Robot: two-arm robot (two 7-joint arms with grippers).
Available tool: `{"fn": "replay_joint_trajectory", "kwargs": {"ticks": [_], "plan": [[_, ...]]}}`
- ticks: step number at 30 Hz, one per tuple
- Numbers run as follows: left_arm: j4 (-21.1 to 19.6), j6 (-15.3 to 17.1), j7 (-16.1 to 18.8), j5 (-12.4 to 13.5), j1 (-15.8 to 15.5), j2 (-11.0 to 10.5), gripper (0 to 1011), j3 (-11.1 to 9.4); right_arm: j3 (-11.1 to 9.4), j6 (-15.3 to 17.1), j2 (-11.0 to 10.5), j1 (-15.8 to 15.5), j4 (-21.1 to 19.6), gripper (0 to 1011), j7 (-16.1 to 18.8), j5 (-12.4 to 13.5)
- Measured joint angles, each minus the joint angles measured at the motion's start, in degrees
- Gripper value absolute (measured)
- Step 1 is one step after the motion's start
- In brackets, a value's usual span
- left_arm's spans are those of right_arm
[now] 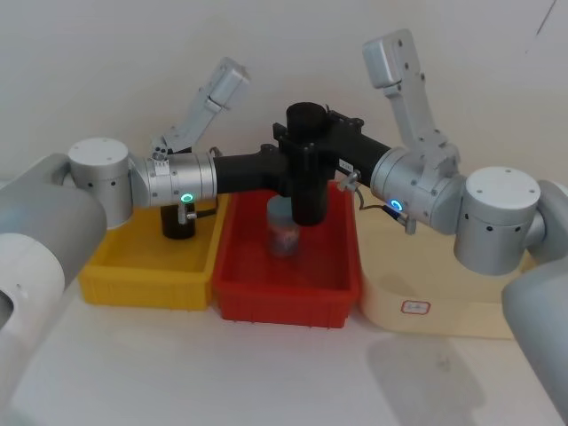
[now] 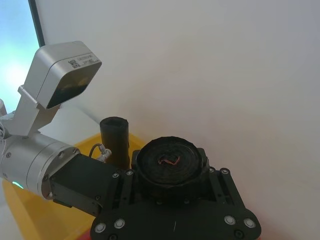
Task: Pick up the garbage bag with the one hand and transfer it to the other hand.
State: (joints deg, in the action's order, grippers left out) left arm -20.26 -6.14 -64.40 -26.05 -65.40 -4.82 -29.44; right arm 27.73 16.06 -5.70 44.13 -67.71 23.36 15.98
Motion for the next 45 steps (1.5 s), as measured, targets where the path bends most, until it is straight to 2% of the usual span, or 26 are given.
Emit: {"fn": "replay_joint_trajectory", "kwargs": {"ticks": [45], "plan": [[-0.09,0.01,0.03,-0.01,0.03,0.02,402,-0.01,0.08,0.01,0.01,0.03,0.00,597,0.03,0.02]]}}
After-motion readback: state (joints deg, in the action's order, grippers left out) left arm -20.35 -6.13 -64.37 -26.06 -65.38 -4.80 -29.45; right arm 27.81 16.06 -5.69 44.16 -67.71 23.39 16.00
